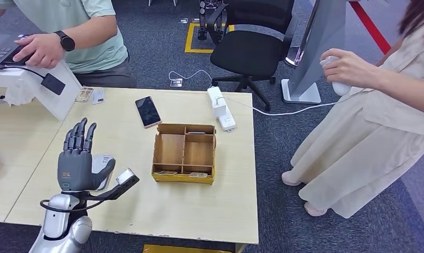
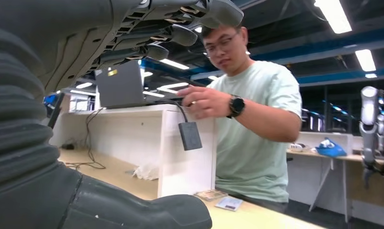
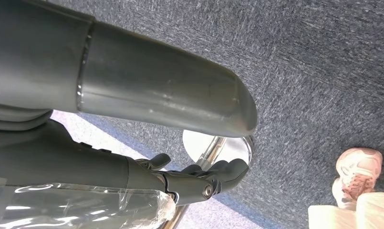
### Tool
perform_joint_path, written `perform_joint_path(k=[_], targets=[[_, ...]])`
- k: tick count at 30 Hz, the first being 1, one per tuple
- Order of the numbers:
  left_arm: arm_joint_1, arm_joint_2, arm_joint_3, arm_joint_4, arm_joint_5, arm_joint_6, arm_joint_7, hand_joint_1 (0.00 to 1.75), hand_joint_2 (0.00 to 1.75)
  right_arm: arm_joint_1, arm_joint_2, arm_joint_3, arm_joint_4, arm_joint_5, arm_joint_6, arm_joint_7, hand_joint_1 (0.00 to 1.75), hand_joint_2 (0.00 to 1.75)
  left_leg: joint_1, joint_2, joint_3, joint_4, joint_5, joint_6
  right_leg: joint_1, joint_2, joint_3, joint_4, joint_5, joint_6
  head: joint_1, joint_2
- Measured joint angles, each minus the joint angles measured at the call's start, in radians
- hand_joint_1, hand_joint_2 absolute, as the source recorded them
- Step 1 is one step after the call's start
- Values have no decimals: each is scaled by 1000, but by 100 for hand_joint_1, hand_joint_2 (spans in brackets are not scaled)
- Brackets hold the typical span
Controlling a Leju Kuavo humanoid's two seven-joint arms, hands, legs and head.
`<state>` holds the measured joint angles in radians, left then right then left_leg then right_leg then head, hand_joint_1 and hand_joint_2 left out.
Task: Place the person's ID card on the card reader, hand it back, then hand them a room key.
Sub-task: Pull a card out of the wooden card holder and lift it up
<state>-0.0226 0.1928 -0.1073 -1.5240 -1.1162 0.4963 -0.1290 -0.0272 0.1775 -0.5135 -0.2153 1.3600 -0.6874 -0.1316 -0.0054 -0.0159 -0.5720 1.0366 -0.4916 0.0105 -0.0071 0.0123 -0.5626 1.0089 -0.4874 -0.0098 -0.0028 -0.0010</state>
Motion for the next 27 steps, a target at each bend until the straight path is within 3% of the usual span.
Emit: perform_joint_path(k=[10,14,20,24,27], targets=[[57,46,-79,6,-82,-30,14,0,175,0,-1,0,0,-6,1,-10,0,0,0,0,0,0,-1,1,0,0,0,0,0,0,0,0],[70,53,-115,8,-86,-41,9,0,0,-1,-1,0,0,-6,2,-15,0,0,0,0,0,0,-1,1,0,-1,0,0,0,0,0,0],[75,64,-171,11,-84,-63,-7,0,0,-1,-1,0,0,-6,2,-15,0,0,0,0,0,0,-1,1,0,-1,0,0,0,0,0,0],[77,65,-199,17,-77,-75,-8,0,175,-1,-1,0,0,-8,2,-15,0,0,0,0,0,0,-1,1,0,-1,0,0,0,0,0,0],[76,65,-215,19,-70,-86,-8,0,175,-1,-1,0,0,-8,2,-15,0,0,0,0,0,0,-1,1,0,-1,0,0,0,0,0,0]])
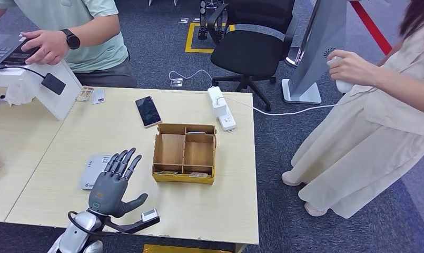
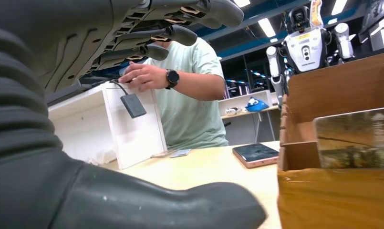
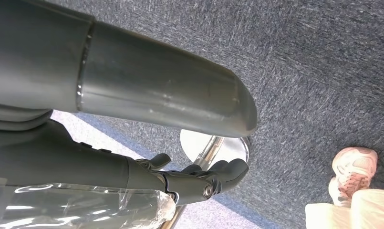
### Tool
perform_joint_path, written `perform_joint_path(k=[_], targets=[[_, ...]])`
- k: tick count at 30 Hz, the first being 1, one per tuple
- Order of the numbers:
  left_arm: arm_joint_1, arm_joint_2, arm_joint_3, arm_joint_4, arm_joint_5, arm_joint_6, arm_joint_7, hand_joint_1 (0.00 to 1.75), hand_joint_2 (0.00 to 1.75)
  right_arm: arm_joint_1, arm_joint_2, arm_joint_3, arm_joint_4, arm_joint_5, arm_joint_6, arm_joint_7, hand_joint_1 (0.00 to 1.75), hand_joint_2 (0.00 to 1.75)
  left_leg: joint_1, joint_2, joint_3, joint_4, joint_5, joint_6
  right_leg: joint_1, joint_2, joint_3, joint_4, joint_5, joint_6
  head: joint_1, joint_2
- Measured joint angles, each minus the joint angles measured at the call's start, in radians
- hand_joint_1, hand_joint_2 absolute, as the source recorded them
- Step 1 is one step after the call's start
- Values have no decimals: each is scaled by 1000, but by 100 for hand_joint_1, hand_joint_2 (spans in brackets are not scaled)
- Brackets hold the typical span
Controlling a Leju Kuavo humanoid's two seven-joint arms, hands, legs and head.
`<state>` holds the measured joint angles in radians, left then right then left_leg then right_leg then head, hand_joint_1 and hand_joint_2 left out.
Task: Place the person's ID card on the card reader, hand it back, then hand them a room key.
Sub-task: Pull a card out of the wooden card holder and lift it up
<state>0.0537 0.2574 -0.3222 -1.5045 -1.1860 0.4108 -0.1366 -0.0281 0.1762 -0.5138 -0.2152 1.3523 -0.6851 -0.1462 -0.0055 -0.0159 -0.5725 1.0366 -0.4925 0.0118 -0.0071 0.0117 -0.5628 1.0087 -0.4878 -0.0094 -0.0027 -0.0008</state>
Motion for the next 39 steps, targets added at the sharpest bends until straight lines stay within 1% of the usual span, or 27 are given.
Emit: perform_joint_path(k=[16,22,31,35,39], targets=[[-13,-9,-40,13,9,-20,0,0,175,-2,0,0,0,10,1,9,0,0,0,0,0,0,0,0,0,0,0,0,0,0,0,0],[-48,-31,-64,46,14,-33,4,0,175,-7,0,0,0,19,4,17,0,0,0,0,0,0,0,0,0,0,0,0,0,0,0,0],[-93,-73,-121,106,23,-48,4,0,175,-14,0,2,0,31,5,21,0,0,0,0,0,0,0,0,0,0,0,0,0,0,0,0],[-110,-80,-137,125,25,-61,4,0,175,-16,0,4,0,37,7,23,0,0,0,0,0,0,0,0,0,0,0,0,0,0,0,0],[-147,-82,-156,150,26,-90,4,0,175,-20,0,11,0,44,13,29,0,0,0,0,0,0,0,0,0,0,0,0,0,0,0,0]])
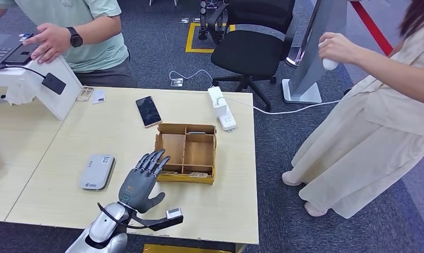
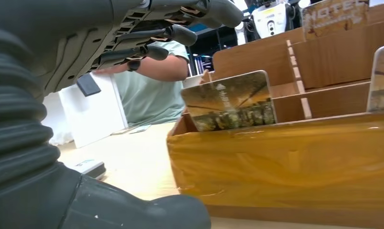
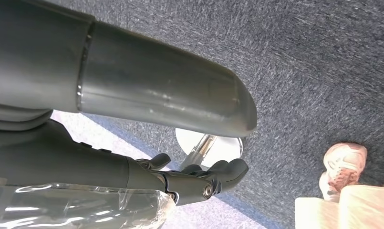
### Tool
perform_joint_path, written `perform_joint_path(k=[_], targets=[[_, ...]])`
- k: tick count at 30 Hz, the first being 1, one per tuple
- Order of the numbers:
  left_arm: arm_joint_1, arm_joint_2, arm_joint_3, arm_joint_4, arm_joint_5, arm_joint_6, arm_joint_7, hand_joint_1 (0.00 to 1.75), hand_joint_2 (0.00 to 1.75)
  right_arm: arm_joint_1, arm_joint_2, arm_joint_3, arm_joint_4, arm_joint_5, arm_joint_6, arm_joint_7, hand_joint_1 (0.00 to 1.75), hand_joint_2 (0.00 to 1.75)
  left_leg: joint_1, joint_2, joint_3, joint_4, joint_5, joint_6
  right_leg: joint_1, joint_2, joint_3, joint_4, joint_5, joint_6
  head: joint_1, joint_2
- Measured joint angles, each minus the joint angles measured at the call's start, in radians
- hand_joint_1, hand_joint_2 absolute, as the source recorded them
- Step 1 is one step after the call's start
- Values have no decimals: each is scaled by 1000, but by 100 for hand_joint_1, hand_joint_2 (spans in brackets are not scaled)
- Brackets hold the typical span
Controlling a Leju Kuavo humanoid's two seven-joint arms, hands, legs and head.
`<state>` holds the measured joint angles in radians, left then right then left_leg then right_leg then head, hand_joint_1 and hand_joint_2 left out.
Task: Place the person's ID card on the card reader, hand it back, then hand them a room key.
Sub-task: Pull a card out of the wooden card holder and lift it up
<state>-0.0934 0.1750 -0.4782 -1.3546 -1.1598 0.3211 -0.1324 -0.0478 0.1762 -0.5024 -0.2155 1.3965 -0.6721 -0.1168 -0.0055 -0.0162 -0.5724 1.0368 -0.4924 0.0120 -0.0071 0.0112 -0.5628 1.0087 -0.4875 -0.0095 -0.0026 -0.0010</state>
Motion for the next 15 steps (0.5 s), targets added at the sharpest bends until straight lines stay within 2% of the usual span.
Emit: perform_joint_path(k=[15], targets=[[-123,6,-40,54,-56,0,64,0,175,-5,0,17,0,7,13,4,0,0,0,0,0,0,0,0,0,0,0,0,0,0,0,0]])
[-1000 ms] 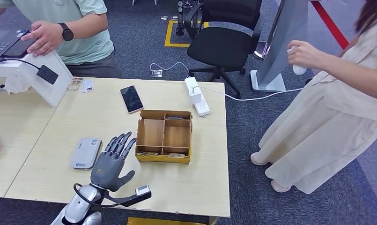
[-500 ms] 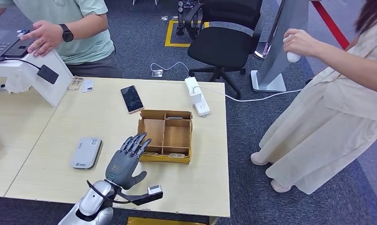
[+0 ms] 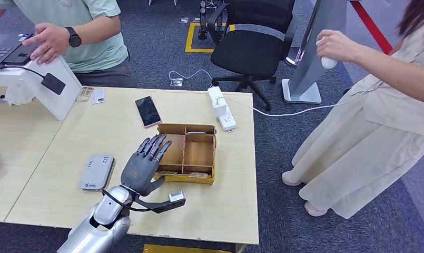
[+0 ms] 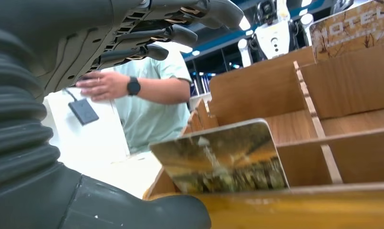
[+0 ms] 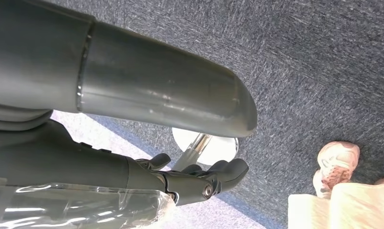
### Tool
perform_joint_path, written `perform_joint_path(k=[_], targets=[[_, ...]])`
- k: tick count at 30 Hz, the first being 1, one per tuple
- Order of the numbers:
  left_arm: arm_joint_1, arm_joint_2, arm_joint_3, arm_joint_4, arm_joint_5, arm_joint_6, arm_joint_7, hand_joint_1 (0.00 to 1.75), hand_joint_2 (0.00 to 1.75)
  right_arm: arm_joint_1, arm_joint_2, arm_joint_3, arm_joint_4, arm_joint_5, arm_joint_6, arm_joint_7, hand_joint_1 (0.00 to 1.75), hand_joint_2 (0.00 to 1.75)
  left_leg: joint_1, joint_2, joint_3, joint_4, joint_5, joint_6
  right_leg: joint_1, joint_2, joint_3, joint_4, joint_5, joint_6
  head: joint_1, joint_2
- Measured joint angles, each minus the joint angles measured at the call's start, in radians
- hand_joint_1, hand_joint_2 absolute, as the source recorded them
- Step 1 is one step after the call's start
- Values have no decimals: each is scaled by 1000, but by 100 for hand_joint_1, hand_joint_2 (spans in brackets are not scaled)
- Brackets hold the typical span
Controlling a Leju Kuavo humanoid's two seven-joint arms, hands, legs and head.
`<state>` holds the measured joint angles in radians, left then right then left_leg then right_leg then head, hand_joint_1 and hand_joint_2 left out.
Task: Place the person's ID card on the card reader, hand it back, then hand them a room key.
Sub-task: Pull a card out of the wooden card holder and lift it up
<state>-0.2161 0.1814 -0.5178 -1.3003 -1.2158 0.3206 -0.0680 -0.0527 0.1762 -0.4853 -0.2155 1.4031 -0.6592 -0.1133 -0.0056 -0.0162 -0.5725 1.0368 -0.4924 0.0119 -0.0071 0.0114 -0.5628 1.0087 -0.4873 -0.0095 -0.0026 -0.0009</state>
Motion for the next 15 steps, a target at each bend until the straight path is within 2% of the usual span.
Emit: perform_joint_path(k=[8,15], targets=[[-9,12,-1,2,31,-2,3,0,175,0,0,5,0,-8,-1,0,0,0,0,0,0,0,0,0,0,0,0,0,0,0,0,0],[23,40,-1,-14,132,-73,-44,0,175,1,0,5,0,-21,-7,-2,0,0,0,0,0,0,0,0,0,0,0,0,0,0,0,0]])
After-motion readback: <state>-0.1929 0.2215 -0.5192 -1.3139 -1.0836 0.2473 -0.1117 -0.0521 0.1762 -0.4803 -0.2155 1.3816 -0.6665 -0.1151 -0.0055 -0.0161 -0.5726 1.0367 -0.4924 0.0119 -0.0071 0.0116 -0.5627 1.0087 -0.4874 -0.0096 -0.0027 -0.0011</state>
